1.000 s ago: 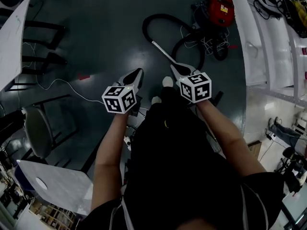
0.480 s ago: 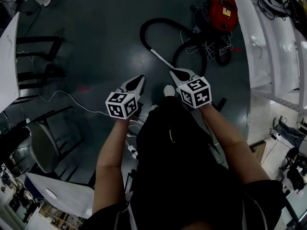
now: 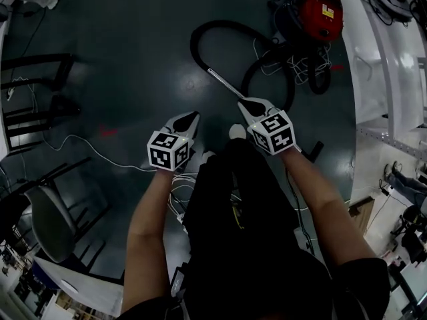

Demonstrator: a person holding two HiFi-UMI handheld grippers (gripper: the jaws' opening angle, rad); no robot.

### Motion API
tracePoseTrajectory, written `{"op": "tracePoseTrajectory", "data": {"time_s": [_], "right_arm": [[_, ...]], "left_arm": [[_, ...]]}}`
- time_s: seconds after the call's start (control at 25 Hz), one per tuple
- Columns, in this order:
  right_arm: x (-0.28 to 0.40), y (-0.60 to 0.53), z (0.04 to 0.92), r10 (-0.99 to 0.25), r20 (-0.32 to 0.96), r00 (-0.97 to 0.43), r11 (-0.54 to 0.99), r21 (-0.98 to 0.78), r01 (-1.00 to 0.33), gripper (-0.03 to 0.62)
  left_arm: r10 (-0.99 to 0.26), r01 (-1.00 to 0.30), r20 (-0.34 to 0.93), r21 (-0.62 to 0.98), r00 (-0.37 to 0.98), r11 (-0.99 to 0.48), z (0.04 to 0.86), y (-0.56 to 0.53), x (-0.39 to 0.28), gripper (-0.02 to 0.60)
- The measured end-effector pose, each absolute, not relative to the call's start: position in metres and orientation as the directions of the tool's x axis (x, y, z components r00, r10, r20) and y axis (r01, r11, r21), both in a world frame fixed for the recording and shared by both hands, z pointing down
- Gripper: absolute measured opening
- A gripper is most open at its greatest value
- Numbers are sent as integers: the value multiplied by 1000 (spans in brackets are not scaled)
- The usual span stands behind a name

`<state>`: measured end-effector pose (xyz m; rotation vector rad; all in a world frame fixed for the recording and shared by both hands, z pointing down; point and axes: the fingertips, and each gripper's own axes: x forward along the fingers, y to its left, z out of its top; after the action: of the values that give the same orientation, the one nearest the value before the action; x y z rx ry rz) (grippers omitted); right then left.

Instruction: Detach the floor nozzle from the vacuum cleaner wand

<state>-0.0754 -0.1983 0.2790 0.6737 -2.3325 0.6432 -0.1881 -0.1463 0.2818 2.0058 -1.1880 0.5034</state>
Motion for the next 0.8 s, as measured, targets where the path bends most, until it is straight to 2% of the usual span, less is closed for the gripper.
{"op": "tracePoseTrajectory", "data": {"time_s": [0.2, 0.48, 0.8], "right_arm": [[-82, -213, 358, -282, 677, -680, 747, -290, -598, -3], [-85, -239, 463, -283, 671, -685, 762, -277, -586, -3], [-87, -271, 577, -288, 652, -702, 759, -291, -582, -3]], "left_arm": [[-537, -857, 672, 344, 510, -384, 363, -156, -193, 9], [-542, -868, 680, 344, 494, -359, 476, -181, -200, 9], [-583, -861, 635, 349, 507, -369, 576, -241, -202, 9]]}}
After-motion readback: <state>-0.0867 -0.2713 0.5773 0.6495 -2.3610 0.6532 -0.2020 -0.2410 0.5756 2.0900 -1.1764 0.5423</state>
